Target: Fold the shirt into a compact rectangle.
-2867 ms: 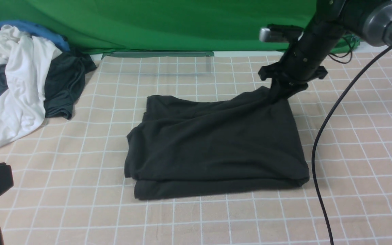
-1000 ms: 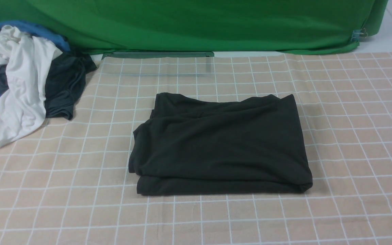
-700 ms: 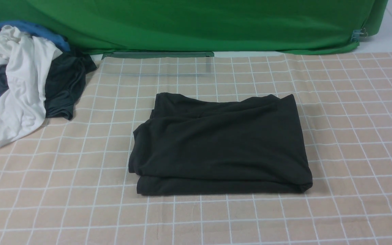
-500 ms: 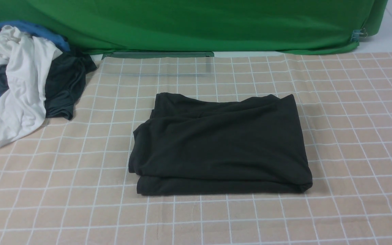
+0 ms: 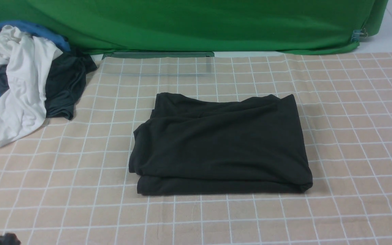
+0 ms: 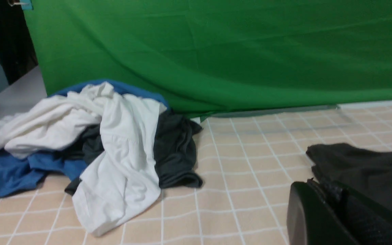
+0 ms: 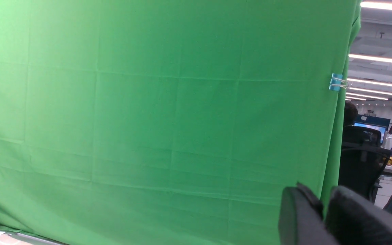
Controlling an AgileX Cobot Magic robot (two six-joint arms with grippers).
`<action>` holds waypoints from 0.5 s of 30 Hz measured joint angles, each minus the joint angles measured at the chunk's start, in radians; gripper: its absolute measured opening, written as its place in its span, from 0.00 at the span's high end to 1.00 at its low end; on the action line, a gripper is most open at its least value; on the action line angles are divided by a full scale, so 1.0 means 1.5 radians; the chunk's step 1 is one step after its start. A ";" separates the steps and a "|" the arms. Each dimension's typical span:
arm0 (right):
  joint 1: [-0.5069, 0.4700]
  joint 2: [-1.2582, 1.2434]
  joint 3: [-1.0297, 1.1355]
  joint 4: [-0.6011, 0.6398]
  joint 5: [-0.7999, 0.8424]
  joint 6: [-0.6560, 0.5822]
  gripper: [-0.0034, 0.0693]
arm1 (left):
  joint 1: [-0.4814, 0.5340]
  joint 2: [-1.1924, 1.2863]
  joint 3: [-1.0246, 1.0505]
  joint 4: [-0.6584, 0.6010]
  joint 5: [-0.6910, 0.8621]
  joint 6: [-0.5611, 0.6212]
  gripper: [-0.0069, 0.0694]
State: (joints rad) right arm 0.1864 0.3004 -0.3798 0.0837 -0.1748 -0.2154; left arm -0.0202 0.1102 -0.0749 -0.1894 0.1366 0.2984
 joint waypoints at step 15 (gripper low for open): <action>0.000 0.000 0.000 0.000 0.001 0.000 0.68 | 0.000 -0.073 0.054 0.033 0.066 -0.031 0.88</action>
State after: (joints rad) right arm 0.1864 0.3004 -0.3798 0.0837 -0.1736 -0.2154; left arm -0.0204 0.0000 0.0066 -0.1393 0.2356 0.2522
